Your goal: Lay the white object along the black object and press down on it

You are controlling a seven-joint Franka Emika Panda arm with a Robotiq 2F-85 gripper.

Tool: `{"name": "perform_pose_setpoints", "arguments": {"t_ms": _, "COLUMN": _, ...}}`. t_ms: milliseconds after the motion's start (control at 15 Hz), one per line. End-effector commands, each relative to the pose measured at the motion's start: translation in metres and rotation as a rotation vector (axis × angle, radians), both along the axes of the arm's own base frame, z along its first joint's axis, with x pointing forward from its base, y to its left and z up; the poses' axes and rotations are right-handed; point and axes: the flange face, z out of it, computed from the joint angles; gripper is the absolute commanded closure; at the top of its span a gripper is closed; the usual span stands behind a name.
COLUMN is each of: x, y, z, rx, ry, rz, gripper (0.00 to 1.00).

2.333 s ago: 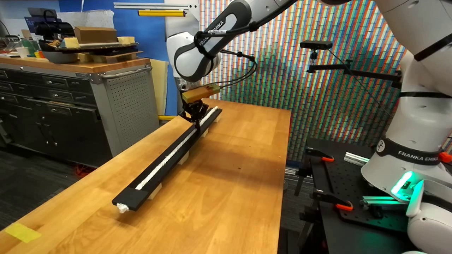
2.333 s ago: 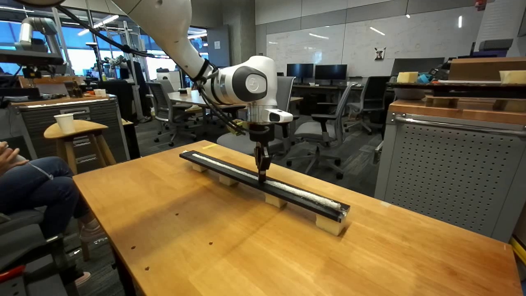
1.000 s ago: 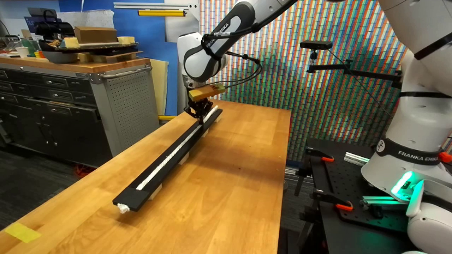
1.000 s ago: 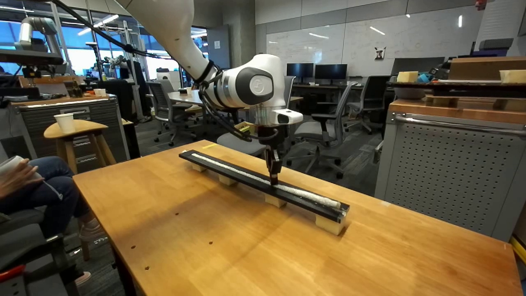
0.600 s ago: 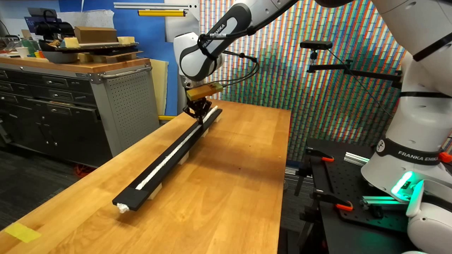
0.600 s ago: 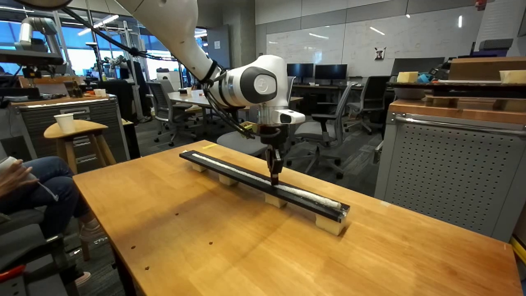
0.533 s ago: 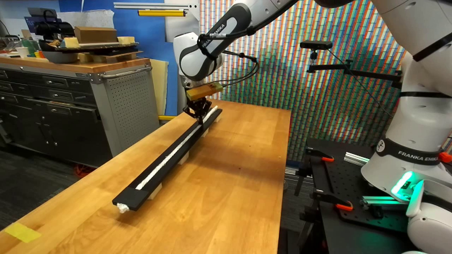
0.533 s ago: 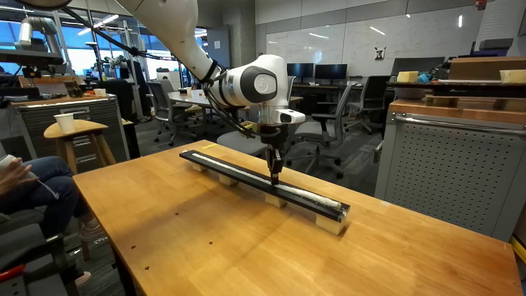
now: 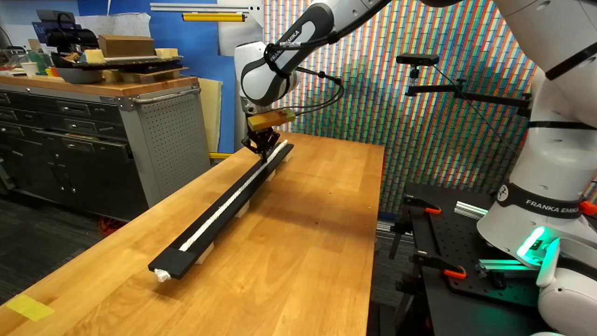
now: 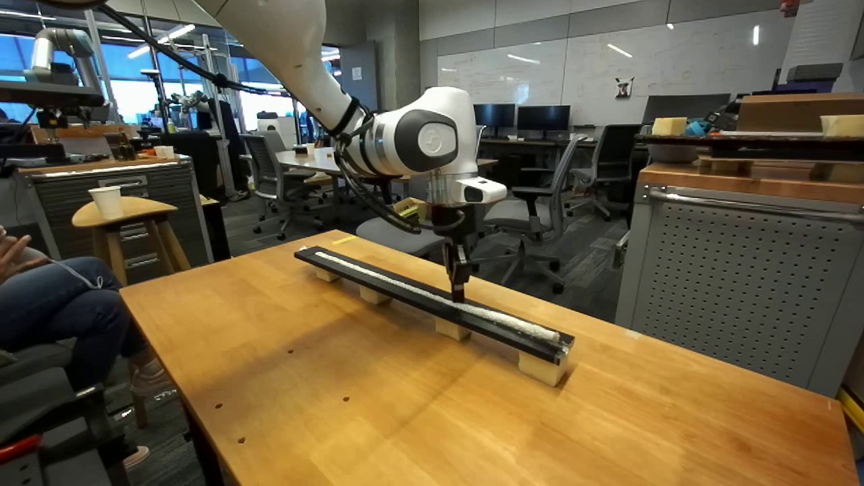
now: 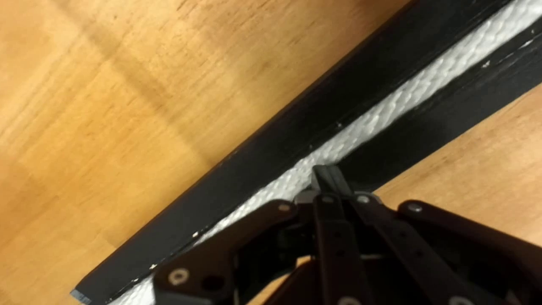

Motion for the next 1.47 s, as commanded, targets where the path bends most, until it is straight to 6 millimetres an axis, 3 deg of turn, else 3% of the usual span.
{"name": "perform_pose_setpoints", "arguments": {"t_ms": 0, "x": -0.015, "y": -0.014, "z": 0.019, "rx": 0.023, "ry": -0.081, "rz": -0.031, "gripper": 1.00}}
{"name": "perform_pose_setpoints", "arguments": {"t_ms": 467, "x": -0.025, "y": -0.024, "z": 0.015, "rx": 0.029, "ry": -0.100, "rz": -0.048, "gripper": 1.00}}
{"name": "perform_pose_setpoints", "arguments": {"t_ms": 800, "x": -0.015, "y": -0.024, "z": -0.017, "rx": 0.047, "ry": -0.020, "rz": -0.059, "gripper": 1.00}}
{"name": "perform_pose_setpoints", "arguments": {"t_ms": 1000, "x": -0.011, "y": -0.026, "z": -0.023, "rx": 0.054, "ry": 0.014, "rz": -0.067, "gripper": 1.00}}
{"name": "perform_pose_setpoints", "arguments": {"t_ms": 1400, "x": -0.013, "y": -0.034, "z": -0.004, "rx": 0.067, "ry": -0.010, "rz": -0.090, "gripper": 1.00}}
